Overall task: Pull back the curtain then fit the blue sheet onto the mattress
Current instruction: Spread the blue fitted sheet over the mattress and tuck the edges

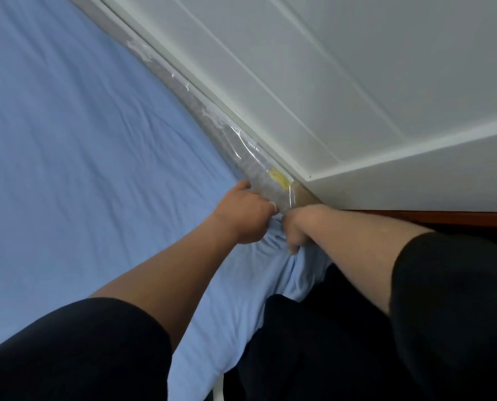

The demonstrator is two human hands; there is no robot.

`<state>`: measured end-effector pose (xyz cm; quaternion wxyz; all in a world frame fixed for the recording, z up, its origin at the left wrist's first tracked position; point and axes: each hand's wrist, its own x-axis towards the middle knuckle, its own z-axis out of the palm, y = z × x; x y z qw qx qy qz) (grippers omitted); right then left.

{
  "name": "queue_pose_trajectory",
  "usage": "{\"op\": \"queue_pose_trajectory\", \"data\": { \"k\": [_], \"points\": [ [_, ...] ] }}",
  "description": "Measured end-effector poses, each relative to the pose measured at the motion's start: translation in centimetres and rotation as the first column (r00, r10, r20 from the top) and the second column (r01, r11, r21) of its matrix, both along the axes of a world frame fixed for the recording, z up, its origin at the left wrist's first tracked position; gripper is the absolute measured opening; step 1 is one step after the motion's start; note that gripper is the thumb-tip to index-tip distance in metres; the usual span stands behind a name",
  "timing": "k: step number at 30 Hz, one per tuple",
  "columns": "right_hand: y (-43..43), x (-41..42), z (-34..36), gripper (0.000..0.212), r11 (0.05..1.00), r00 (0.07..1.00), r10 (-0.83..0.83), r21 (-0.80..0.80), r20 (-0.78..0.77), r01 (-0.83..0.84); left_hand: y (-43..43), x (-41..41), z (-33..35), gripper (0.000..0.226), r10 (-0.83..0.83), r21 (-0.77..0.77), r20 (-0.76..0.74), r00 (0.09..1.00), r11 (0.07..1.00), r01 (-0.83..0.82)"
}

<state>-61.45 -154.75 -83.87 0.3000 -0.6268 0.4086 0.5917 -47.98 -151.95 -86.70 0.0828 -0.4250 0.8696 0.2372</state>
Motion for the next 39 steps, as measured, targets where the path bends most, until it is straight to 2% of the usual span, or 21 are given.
{"op": "queue_pose_trajectory", "data": {
  "k": [2, 6, 9, 12, 14, 15, 17, 18, 21, 23, 25, 26, 29, 30, 31, 33, 34, 35, 36, 38, 39],
  "points": [
    [-0.2, -0.5, -0.2, 0.054, 0.998, 0.996, 0.056, -0.005, 0.064, -0.056, -0.9, 0.1, 0.7, 0.021, 0.000, 0.130, 0.012, 1.000, 0.992, -0.002],
    [2.4, -4.6, -1.7, 0.066, 0.965, 0.974, -0.149, -0.191, 0.172, 0.182, -2.4, 0.2, 1.5, 0.024, -0.074, 0.266, 0.076, 0.994, 0.963, 0.052],
    [5.4, -8.3, -2.5, 0.073, 0.927, 0.949, -0.162, -0.287, 0.269, 0.239, -2.6, 0.1, 1.4, 0.025, -0.111, 0.280, 0.110, 0.988, 0.957, 0.077],
    [7.3, -9.5, -3.4, 0.081, 0.870, 0.950, -0.168, -0.413, 0.263, 0.269, -2.9, -0.4, 0.3, 0.033, 0.011, 0.382, 0.091, 0.996, 0.923, -0.045],
    [7.5, -9.1, -4.2, 0.065, 0.831, 0.939, -0.225, -0.452, 0.262, 0.325, -3.1, -0.3, -0.4, 0.020, 0.090, 0.414, 0.114, 0.989, 0.901, -0.130],
    [7.3, -8.9, -4.4, 0.047, 0.825, 0.928, -0.250, -0.442, 0.275, 0.353, -3.0, 0.0, -0.7, 0.015, 0.083, 0.362, 0.133, 0.988, 0.923, -0.126],
    [6.6, -9.3, -4.4, 0.019, 0.854, 0.909, -0.245, -0.369, 0.336, 0.367, -2.7, 0.6, -1.5, 0.036, -0.015, 0.224, 0.183, 0.983, 0.974, -0.027],
    [6.3, -9.5, -4.1, 0.015, 0.879, 0.897, -0.235, -0.313, 0.375, 0.361, -2.3, 1.0, -1.8, 0.048, -0.048, 0.204, 0.183, 0.982, 0.979, 0.010],
    [5.9, -9.5, -3.2, 0.026, 0.945, 0.873, -0.205, -0.144, 0.443, 0.294, -1.7, 1.8, -2.2, 0.076, -0.040, 0.217, 0.097, 0.995, 0.976, 0.018],
    [6.1, -8.8, -3.3, 0.024, 0.937, 0.834, -0.265, -0.077, 0.483, 0.342, -1.7, 2.2, -2.3, 0.086, -0.051, 0.178, 0.123, 0.991, 0.984, 0.028],
    [6.0, -9.0, -3.3, 0.019, 0.851, 0.751, -0.449, -0.024, 0.484, 0.524, -2.0, 2.3, -2.3, 0.085, 0.003, 0.218, 0.122, 0.992, 0.975, -0.030],
    [5.8, -9.3, -3.2, 0.025, 0.784, 0.692, -0.552, 0.009, 0.466, 0.620, -2.2, 2.3, -2.3, 0.079, 0.020, 0.229, 0.122, 0.992, 0.972, -0.048],
    [4.8, -10.3, -2.9, 0.059, 0.607, 0.539, -0.764, 0.113, 0.354, 0.787, -3.2, 2.2, -2.0, 0.058, -0.076, 0.150, 0.190, 0.979, 0.988, 0.047],
    [4.4, -10.4, -2.8, 0.071, 0.527, 0.464, -0.830, 0.159, 0.311, 0.835, -3.4, 2.1, -2.1, 0.051, -0.094, 0.153, 0.183, 0.979, 0.986, 0.066],
    [4.2, -10.7, -2.8, 0.079, 0.406, 0.348, -0.902, 0.222, 0.256, 0.887, -3.4, 2.0, -2.2, 0.047, -0.092, 0.166, 0.161, 0.983, 0.984, 0.065],
    [3.6, -10.9, -3.0, 0.084, 0.152, 0.098, -0.975, 0.280, 0.199, 0.948, -3.5, 2.0, -2.1, 0.048, -0.069, 0.186, 0.091, 0.993, 0.981, 0.051],
    [3.3, -10.9, -3.0, 0.080, 0.090, 0.032, -0.974, 0.254, 0.225, 0.963, -3.6, 2.1, -1.9, 0.052, -0.064, 0.198, 0.058, 0.996, 0.979, 0.051],
    [3.1, -10.8, -3.0, 0.070, 0.098, 0.037, -0.960, 0.209, 0.278, 0.973, -3.7, 2.2, -1.6, 0.053, -0.073, 0.194, 0.030, 0.997, 0.979, 0.066],
    [2.8, -10.7, -3.0, 0.056, 0.190, 0.129, -0.926, 0.141, 0.354, 0.972, -3.7, 2.4, -1.4, 0.049, -0.093, 0.172, 0.014, 0.996, 0.981, 0.089],
    [2.1, -10.4, -3.1, 0.032, 0.539, 0.519, -0.700, -0.113, 0.491, 0.835, -3.4, 2.8, -1.5, 0.029, -0.142, 0.093, 0.001, 0.990, 0.986, 0.142],
    [2.0, -10.2, -3.1, 0.029, 0.649, 0.665, -0.526, -0.255, 0.530, 0.717, -3.2, 2.9, -1.6, 0.021, -0.157, 0.044, 0.003, 0.988, 0.987, 0.157]
  ]
}}
